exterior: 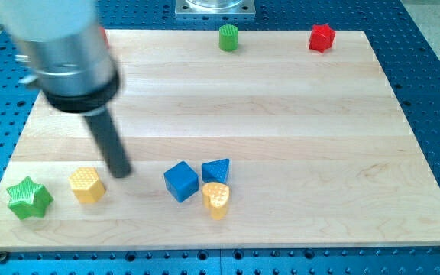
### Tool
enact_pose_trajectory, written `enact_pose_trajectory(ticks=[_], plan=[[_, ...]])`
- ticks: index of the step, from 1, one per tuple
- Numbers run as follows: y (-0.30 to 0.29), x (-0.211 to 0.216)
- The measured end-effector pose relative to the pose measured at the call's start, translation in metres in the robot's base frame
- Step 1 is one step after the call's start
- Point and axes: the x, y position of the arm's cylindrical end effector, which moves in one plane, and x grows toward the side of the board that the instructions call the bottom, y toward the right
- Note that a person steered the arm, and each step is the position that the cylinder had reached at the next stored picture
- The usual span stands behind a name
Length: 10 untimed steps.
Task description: Push the green star into the cube
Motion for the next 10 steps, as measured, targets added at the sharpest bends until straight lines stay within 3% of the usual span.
enact_pose_trajectory(ticks=[1, 2, 4, 7, 9, 10], plan=[[-0.055, -0.035], [-0.136, -0.02], [-0.187, 0.056], [-0.05, 0.035], [-0.031, 0.063], [0.029, 0.063]])
